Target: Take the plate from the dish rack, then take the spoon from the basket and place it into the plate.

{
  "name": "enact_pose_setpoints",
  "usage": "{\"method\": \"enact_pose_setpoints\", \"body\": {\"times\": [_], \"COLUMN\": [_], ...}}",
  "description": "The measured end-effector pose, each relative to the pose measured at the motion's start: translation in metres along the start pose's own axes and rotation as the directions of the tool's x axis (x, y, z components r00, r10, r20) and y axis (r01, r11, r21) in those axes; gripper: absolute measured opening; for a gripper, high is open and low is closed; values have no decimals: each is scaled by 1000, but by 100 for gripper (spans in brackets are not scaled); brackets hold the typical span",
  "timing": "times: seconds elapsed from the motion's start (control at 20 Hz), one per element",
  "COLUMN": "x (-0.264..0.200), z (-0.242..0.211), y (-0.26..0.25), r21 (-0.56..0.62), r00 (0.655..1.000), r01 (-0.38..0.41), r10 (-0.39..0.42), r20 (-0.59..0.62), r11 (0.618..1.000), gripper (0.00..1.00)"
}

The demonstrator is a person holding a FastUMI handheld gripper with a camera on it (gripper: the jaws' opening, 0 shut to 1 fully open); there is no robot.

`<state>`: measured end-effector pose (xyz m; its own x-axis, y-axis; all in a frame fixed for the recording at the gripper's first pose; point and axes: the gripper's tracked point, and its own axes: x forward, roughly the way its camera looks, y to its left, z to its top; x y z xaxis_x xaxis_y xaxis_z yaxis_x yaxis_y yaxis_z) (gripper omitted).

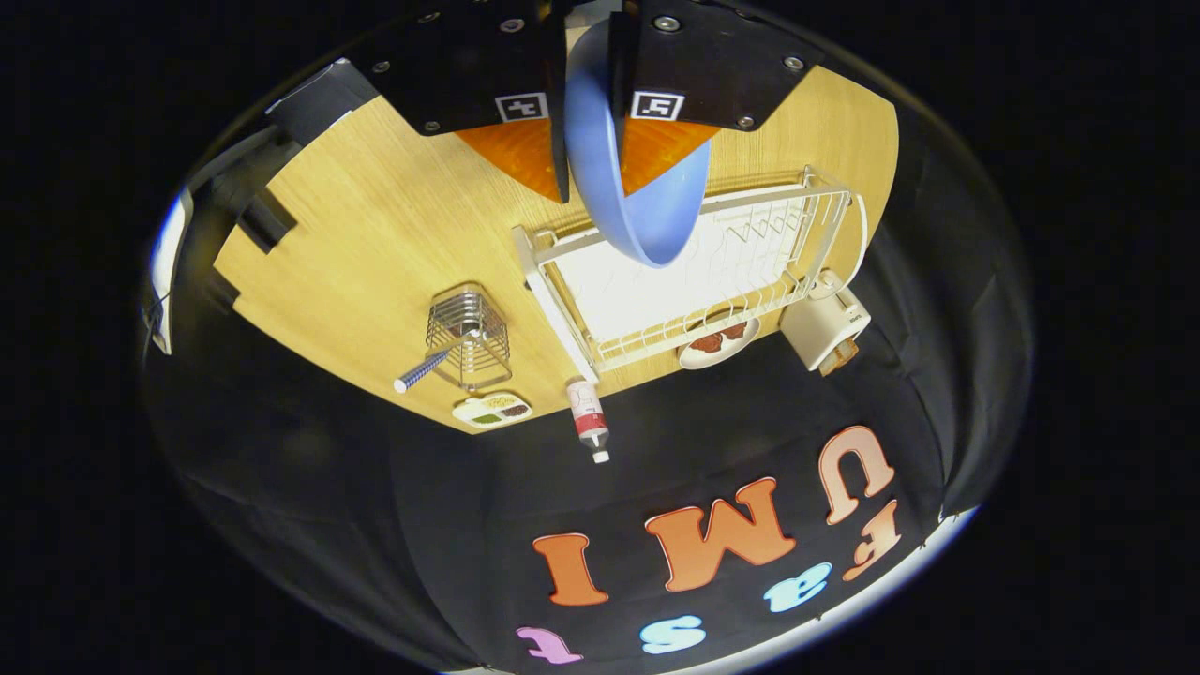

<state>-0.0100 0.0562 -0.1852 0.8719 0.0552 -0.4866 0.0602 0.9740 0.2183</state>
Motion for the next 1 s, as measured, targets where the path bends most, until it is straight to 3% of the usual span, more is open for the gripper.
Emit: {"method": "enact_pose_setpoints", "body": {"times": [0.45,0.75,1.0], "x": [25,31,33], "z": [-38,-50,-59], "y": [0,-9,-24], "r21": [128,182,160], "r00": [991,984,981], "r01": [-66,-54,-28], "r10": [80,83,58], "r20": [-109,-155,-184], "r11": [990,982,987], "gripper": [18,23,27]}}
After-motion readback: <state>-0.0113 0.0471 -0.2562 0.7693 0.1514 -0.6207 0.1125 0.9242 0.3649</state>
